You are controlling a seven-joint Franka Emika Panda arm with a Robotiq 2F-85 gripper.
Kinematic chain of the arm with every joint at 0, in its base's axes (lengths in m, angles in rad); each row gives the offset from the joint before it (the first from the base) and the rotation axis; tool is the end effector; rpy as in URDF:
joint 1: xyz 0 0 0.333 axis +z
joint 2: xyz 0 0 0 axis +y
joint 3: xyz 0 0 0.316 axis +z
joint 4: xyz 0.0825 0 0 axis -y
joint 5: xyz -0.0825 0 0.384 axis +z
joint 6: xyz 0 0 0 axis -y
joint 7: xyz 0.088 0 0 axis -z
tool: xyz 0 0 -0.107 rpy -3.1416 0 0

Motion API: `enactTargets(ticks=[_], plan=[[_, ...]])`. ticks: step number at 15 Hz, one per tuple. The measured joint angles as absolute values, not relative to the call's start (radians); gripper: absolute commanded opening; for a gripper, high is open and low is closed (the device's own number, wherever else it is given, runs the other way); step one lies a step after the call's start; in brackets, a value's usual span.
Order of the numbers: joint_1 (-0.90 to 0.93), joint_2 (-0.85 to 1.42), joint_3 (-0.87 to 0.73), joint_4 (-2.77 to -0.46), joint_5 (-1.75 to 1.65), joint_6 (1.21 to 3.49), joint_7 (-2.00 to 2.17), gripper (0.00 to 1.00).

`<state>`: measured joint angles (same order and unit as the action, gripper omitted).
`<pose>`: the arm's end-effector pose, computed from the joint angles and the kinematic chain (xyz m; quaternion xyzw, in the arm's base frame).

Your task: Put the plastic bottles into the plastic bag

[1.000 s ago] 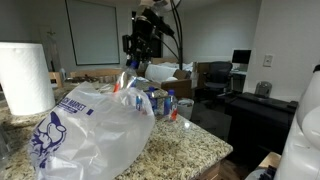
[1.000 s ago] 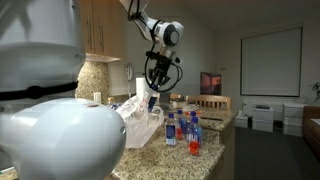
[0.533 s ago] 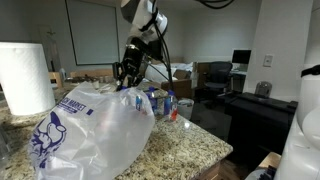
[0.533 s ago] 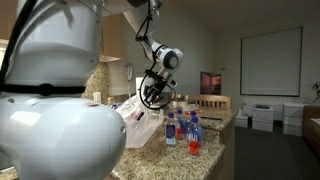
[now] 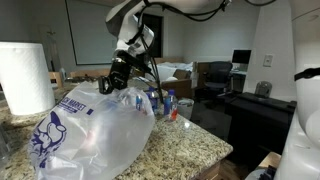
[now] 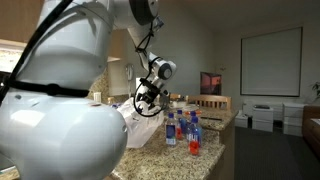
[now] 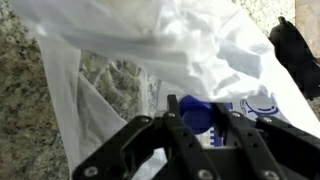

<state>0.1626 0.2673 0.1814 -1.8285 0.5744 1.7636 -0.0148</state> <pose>0.5433 0.2391 0.3820 -0.9417 -0.0710 0.2031 0.2586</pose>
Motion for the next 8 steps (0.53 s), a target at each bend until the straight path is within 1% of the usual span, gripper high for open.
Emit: enactTargets(ticks=[1, 2, 5, 8], plan=[[0.164, 0.271, 0.187, -1.822, 0.580, 1.764, -0.015, 0.60], [0.165, 0.273, 0.191, -1.819, 0.584, 1.763, -0.015, 0.61], [0.166, 0.284, 0.198, -1.816, 0.586, 1.761, -0.013, 0.78], [0.166, 0.296, 0.196, -1.813, 0.586, 1.752, -0.013, 0.98]])
